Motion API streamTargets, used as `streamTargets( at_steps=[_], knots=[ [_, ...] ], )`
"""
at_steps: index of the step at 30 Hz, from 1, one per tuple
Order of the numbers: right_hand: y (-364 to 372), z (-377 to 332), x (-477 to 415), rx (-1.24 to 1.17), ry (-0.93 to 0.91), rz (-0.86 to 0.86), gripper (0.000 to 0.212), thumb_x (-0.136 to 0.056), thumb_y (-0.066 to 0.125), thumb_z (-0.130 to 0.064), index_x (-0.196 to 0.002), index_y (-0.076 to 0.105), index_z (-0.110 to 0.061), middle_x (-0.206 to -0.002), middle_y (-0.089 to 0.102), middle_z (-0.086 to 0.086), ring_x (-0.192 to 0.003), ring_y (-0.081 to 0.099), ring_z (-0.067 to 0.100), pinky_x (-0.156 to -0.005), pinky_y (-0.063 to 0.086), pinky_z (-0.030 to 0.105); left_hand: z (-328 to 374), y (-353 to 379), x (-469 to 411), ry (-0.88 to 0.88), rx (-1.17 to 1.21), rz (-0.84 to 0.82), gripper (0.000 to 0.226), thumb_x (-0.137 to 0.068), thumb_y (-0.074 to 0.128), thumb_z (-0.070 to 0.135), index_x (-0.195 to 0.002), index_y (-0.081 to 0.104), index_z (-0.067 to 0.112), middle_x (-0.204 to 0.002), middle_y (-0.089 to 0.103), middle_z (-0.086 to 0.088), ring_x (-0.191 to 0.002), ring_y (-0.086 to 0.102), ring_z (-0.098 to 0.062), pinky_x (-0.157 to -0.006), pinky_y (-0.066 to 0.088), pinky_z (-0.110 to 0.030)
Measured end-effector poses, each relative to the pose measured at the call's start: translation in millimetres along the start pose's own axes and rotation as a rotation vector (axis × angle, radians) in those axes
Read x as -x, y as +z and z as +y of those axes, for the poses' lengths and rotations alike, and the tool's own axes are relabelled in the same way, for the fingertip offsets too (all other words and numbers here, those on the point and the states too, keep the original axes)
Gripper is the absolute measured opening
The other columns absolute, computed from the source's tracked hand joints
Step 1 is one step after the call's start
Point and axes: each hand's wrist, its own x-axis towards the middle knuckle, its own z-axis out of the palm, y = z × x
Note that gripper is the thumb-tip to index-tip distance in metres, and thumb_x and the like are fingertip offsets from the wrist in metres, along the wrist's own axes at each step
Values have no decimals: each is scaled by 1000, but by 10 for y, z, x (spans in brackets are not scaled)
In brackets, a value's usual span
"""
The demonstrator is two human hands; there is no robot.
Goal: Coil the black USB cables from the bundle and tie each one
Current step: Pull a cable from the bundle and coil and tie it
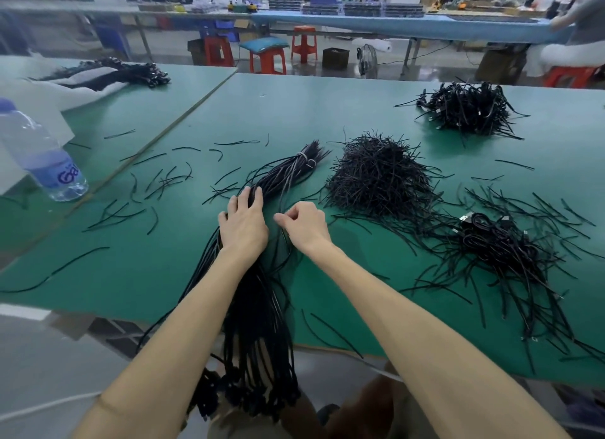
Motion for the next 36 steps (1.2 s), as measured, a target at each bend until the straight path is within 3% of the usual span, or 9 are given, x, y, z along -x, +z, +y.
streamTargets(
  at_steps=[3,6,8,12,17,20,23,29,36],
  knots=[
    [-52,1,-3,-114,18,24,16,-93,68,-27,-93,66,-11,-95,68,2,-91,62,21,-78,47,33,4,-29,-10,-55,12,-1,81,-98,48,7,-164,5,25,-171,5,-1,-156,8,-29,-122,20,-49],
    [-91,48,19,-103,-11,62,15,-93,67,-26,-93,67,-12,-97,67,2,-99,60,23,-89,52,42,-30,-18,2,-38,42,25,71,-103,44,12,-164,11,24,-171,9,-2,-156,10,-28,-123,20,-49],
    [-100,71,30,-12,-54,97,15,-94,64,-27,-91,68,-13,-104,64,4,-110,51,25,-97,46,44,-24,-18,14,-40,83,33,56,-110,32,34,-163,17,24,-171,13,-2,-156,11,-27,-123,19,-50],
    [-55,25,137,156,-185,100,10,-95,61,-27,-89,64,-20,-112,59,3,-114,39,26,-97,32,39,18,-75,35,-64,111,-26,73,-103,21,65,-163,17,24,-171,10,-2,-157,8,-26,-123,13,-51],
    [45,-46,402,166,-451,58,10,-93,64,-24,-84,63,-19,-96,54,-3,-100,39,19,-87,31,33,-61,-81,65,5,22,-26,76,-103,49,36,-164,7,23,-172,3,-4,-157,6,-28,-124,18,-50],
    [-72,-41,498,-144,-358,-49,12,-95,64,-21,-85,62,-15,-75,66,1,-69,59,13,-68,51,30,-50,-78,62,-15,43,-17,76,-100,49,37,-164,10,23,-172,6,-3,-157,7,-26,-124,17,-49],
    [-265,2,514,-304,-282,10,15,-100,60,-19,-87,58,-11,-65,68,5,-48,61,15,-52,54,34,-34,-48,56,-31,83,19,70,-103,42,49,-163,16,23,-171,11,-3,-156,10,-26,-123,16,-51],
    [-1056,308,243,-512,-66,328,15,-101,62,-17,-87,60,-10,-67,62,3,-48,49,8,-48,40,24,-116,-31,6,-8,83,8,70,-103,39,56,-163,19,26,-171,14,-1,-156,15,-26,-122,20,-50],
    [-1675,773,142,-482,36,591,13,-103,58,-18,-92,58,-10,-73,62,4,-50,51,7,-50,42,22,-106,-7,15,5,89,24,69,-104,39,54,-163,19,24,-170,15,-3,-156,13,-27,-122,19,-51]
  ],
)
